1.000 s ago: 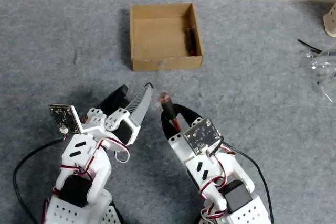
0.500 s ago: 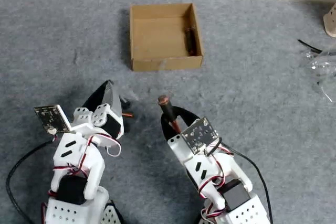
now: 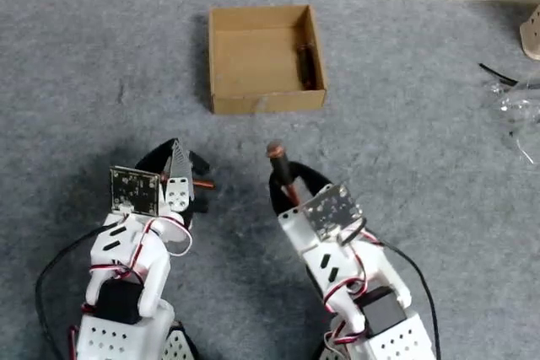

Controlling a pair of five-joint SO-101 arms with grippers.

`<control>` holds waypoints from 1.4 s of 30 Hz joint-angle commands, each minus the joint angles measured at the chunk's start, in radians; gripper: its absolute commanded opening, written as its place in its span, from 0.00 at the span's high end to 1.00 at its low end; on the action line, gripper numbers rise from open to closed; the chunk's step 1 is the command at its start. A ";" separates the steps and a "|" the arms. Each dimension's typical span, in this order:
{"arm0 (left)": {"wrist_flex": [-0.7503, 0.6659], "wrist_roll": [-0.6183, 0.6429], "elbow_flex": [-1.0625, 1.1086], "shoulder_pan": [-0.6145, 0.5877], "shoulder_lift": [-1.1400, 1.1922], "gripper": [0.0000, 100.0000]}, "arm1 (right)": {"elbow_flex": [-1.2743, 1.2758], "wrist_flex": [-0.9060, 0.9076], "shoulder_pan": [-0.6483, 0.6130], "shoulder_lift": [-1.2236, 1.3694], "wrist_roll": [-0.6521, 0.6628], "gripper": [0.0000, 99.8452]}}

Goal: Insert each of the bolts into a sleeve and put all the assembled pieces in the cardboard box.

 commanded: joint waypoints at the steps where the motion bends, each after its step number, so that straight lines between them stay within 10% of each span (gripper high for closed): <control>1: 0.005 -0.015 -0.008 -0.007 -0.002 0.99 | -0.182 -0.058 0.045 0.199 -0.009 1.00; 42: -0.029 -0.020 0.027 -0.005 -0.004 0.99 | -2.012 -0.124 0.275 2.393 -0.003 1.00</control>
